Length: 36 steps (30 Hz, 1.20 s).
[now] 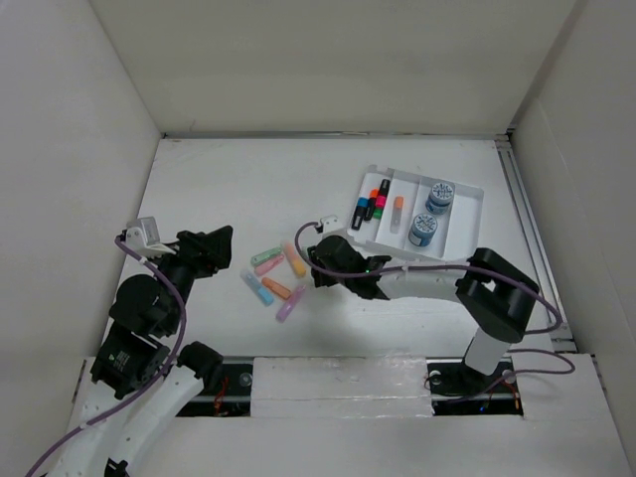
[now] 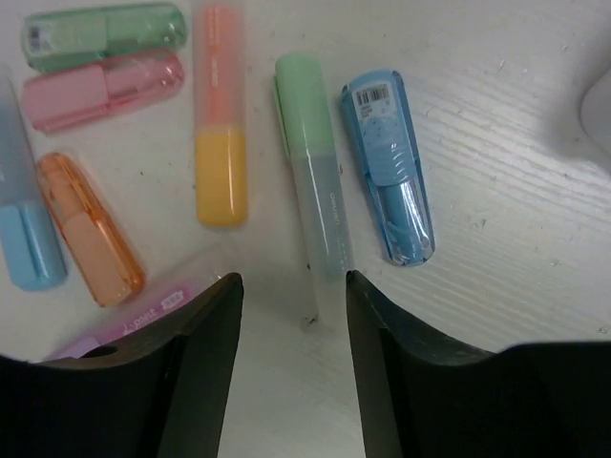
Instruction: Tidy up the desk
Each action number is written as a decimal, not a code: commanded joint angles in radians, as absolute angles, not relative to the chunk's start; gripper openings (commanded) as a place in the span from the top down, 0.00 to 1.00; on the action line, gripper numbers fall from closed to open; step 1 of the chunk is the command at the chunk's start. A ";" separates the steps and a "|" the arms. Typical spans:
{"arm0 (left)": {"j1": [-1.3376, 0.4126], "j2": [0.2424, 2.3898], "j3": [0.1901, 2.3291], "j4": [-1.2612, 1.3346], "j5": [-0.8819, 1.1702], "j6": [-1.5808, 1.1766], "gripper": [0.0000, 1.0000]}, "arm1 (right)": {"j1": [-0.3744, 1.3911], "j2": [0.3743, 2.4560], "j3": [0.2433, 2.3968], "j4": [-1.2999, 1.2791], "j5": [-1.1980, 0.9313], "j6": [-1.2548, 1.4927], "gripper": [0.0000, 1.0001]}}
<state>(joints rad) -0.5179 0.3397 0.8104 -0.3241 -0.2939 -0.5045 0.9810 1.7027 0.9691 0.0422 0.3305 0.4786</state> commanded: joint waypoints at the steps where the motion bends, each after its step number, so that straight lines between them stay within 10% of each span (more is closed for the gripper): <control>1: -0.520 0.364 0.801 -0.276 -0.279 -0.489 0.32 | 0.992 1.738 1.035 0.041 0.391 0.483 0.46; 24: -0.520 0.365 0.801 -0.275 -0.272 -0.488 0.32 | 0.992 1.901 1.132 0.020 0.417 0.479 0.58; 29: -0.520 0.367 0.801 -0.275 -0.270 -0.486 0.32 | 0.992 1.849 1.147 0.027 0.425 0.473 0.94; 36: -0.520 0.357 0.801 -0.275 -0.268 -0.486 0.32 | 0.856 1.603 1.071 0.075 0.373 0.431 0.97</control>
<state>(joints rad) -0.5179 0.3515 0.8089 -0.3206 -0.2794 -0.5003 0.9504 1.7157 1.0924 0.0116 0.3809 0.4496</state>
